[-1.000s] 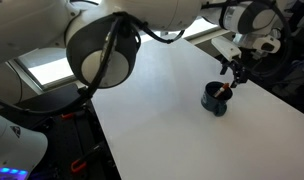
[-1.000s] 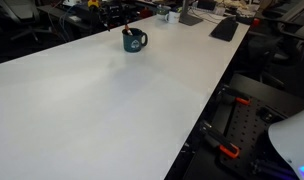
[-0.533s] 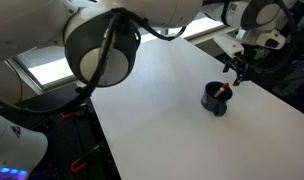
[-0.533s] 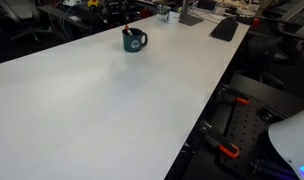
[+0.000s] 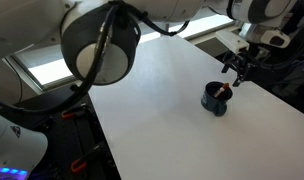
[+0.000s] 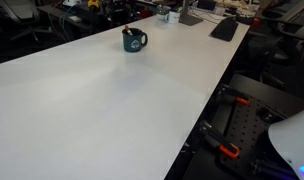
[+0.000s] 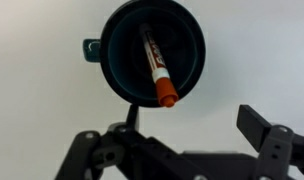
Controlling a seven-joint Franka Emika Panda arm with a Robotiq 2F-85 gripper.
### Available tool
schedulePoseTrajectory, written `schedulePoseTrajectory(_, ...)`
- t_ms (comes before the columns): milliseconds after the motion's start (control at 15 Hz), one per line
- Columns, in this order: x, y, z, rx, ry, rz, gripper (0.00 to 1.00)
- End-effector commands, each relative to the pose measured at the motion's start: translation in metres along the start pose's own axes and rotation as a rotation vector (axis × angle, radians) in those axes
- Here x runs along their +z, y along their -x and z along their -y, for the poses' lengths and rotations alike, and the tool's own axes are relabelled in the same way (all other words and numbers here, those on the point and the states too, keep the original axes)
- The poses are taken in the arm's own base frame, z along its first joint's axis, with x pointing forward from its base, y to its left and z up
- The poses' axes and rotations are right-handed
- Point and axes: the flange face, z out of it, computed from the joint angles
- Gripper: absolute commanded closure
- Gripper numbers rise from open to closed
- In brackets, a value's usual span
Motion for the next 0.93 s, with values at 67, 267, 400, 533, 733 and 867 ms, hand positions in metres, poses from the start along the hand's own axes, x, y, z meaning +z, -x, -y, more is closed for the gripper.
schedulePoseTrajectory(67, 0.007, 0.013, -0.012, -0.087, 0.043, 0.129, 0.00)
schedulePoseTrajectory(267, 0.020, 0.017, -0.018, -0.115, 0.069, 0.180, 0.00)
schedulePoseTrajectory(400, 0.026, 0.017, -0.021, -0.112, 0.079, 0.190, 0.00)
schedulePoseTrajectory(533, 0.030, 0.016, -0.022, -0.101, 0.081, 0.188, 0.00)
schedulePoseTrajectory(733, 0.035, 0.016, -0.022, -0.101, 0.080, 0.197, 0.26)
schedulePoseTrajectory(867, 0.041, 0.017, -0.022, -0.103, 0.084, 0.202, 0.42)
